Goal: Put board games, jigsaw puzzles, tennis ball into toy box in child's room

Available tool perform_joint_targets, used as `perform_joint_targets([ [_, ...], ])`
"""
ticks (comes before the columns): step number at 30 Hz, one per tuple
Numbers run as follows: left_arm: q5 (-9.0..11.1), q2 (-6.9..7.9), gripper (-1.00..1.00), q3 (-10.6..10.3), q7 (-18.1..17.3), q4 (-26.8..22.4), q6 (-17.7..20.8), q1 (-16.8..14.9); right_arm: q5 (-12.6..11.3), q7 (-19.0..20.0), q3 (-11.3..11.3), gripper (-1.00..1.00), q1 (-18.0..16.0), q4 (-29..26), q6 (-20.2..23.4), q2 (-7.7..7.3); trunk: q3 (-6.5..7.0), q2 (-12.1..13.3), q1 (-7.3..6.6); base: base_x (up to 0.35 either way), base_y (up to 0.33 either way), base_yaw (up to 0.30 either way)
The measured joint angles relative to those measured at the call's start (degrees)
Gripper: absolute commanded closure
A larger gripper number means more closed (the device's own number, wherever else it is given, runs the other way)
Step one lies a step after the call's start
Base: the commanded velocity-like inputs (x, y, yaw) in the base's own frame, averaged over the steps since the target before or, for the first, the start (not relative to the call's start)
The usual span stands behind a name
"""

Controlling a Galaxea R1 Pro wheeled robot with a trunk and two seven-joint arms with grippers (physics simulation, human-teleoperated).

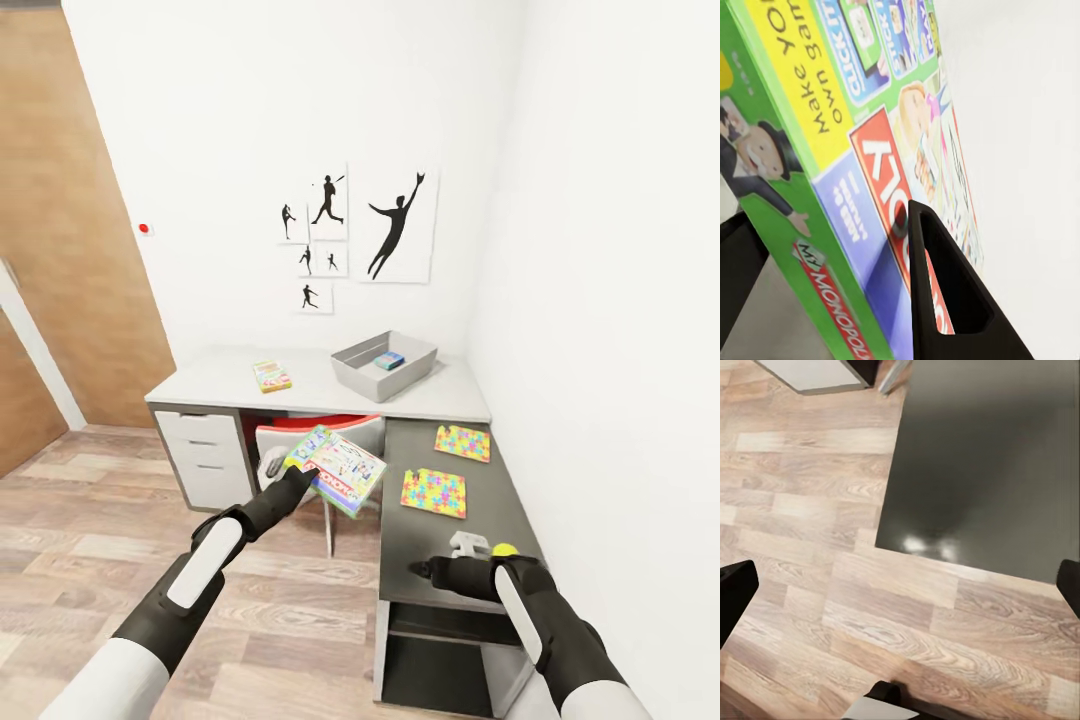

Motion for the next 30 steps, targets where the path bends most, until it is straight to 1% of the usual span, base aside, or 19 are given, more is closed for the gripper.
perform_joint_targets([
  [17,-0.29,-0.02,1.0,-0.08,0.07,0.01,0.0,-0.01,0.0,0.0,0.0,-1.0,0.2,-1.5,0.3,-0.09,0.0,0.0,0.0,0.0,0.0,0.265],
  [22,-0.25,-0.05,1.0,-0.08,0.0,0.0,0.0,0.01,-0.02,-0.01,-0.02,-1.0,0.21,-1.57,0.31,-0.12,0.0,0.0,0.0,0.0,0.0,0.135],
  [30,-0.26,-0.05,1.0,-0.11,-0.05,0.02,0.03,0.0,-0.05,-0.03,-0.07,-1.0,0.22,-1.64,0.28,-0.15,0.0,0.0,-0.01,0.038,0.0,0.047],
])
